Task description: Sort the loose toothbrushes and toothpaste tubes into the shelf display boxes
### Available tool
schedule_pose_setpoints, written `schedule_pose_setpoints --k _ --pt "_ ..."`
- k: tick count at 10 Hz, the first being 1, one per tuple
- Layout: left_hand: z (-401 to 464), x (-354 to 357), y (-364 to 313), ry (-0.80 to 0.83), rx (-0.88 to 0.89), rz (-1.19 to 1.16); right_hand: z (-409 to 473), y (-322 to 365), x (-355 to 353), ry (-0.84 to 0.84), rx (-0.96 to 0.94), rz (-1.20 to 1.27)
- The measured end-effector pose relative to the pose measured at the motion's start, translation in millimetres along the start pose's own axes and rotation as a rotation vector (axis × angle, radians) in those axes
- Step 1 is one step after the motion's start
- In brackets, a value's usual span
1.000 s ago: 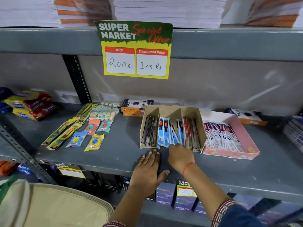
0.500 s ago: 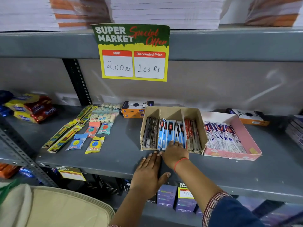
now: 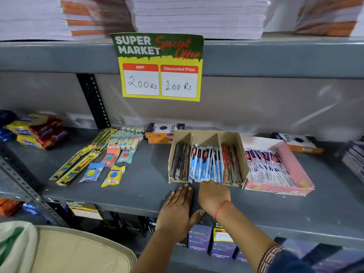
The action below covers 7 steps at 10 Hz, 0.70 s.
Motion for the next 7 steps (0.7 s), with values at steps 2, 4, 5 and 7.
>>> schedule_pose_setpoints --k 2,4,5,7 --pt "-1 2 1 0.038 -0.017 -0.007 3 -11 0 -0.033 -0.006 0.063" --pt "-1 0 0 0.04 -0.016 -0.024 1 -14 10 -0.07 0.002 0.089" --pt "-1 0 1 0.054 -0.022 -0.019 2 -16 8 -0.071 -0.003 0.086" --pt "-1 -1 0 0.052 -0.017 -0.001 -16 -16 25 -0.129 -0.039 0.078"
Point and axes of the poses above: each hand's wrist, its own z-axis towards the middle knuckle, its own x-axis out of the palm, y = z × x, the point moved 3 cm from there along z, towards the middle knuckle, and after that the axes turned 6 degrees about y, right-handed, at the moved point
